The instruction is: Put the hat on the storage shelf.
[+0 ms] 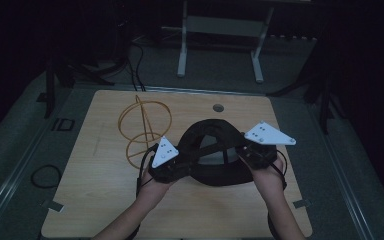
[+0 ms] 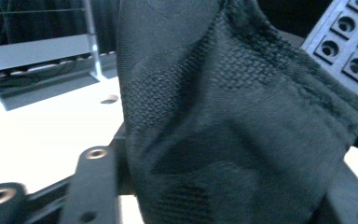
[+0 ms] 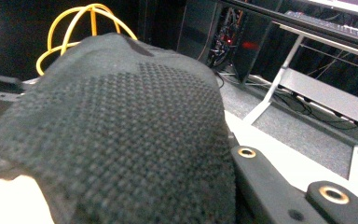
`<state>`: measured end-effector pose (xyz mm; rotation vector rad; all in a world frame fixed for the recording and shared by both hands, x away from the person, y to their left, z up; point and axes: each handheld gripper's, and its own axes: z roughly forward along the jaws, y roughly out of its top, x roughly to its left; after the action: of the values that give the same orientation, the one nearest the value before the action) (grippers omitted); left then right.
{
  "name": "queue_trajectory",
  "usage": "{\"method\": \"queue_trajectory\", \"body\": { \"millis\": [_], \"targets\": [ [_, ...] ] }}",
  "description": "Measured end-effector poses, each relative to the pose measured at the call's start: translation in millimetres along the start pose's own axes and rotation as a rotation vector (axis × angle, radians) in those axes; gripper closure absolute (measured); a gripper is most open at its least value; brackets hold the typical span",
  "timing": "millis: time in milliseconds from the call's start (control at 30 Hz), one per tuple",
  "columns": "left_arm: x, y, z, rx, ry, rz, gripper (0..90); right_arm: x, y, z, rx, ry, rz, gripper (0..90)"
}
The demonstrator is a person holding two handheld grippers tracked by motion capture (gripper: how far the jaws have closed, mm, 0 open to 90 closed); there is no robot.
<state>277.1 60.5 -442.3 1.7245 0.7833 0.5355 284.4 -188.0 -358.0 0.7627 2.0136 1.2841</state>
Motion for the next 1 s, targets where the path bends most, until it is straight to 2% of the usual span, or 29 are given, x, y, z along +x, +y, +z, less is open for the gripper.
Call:
{"method": "queue_trajectory", "body": {
  "millis": [33, 67, 167, 200, 233, 333, 467, 600, 700, 800, 900, 1000],
  "targets": [
    [1.0, 0.8, 0.5, 0.003, -0.004, -0.004, 54.0, 1.0, -0.7, 0.3, 0.001, 0.0, -0.002, 89.6],
    [1.5, 1.3, 0.6, 0.004, 0.009, -0.009, 58.3, 1.9, -1.3, 0.5, 0.004, -0.002, -0.006, 89.6],
    [2.1, 2.8, 0.9, 0.011, 0.043, -0.008, 78.3, 3.6, -3.3, 0.1, 0.003, 0.002, -0.008, 89.5],
    [1.9, 3.4, 1.0, 0.016, 0.059, 0.003, 85.8, 4.3, -4.3, 0.0, 0.004, 0.008, -0.006, 89.5],
    [1.3, 4.0, 1.3, 0.015, 0.068, 0.005, 88.0, 5.3, -5.6, 0.1, 0.008, 0.011, -0.005, 89.5],
    [0.0, 6.4, 0.9, 0.008, 0.088, 0.01, 89.0, 6.7, -11.5, -0.7, 0.011, 0.016, 0.003, 89.5],
    [-3.9, 10.9, 0.5, 0.008, 0.087, 0.03, 89.3, 3.8, -19.7, -3.1, 0.006, 0.027, 0.041, 89.1],
    [-6.2, 15.3, 0.9, 0.016, 0.082, 0.04, 89.3, 1.6, -26.0, -6.6, 0.0, 0.035, 0.057, 87.0],
    [-7.9, 20.7, 0.6, 0.015, 0.085, 0.047, 89.4, 0.5, -30.0, -9.0, -0.006, 0.031, 0.068, 84.2],
    [-10.2, 27.5, 0.3, 0.016, 0.087, 0.058, 89.5, 1.2, -34.2, -13.0, -0.03, 0.005, 0.072, 84.0],
    [-11.2, 34.3, -0.4, 0.007, 0.093, 0.067, 89.5, 0.8, -36.8, -16.2, -0.043, 0.007, 0.087, 76.9],
    [-11.5, 40.9, -1.8, -0.003, 0.095, 0.071, 89.5, 1.2, -40.0, -19.7, -0.049, 0.004, 0.093, 63.4]
  ]
}}
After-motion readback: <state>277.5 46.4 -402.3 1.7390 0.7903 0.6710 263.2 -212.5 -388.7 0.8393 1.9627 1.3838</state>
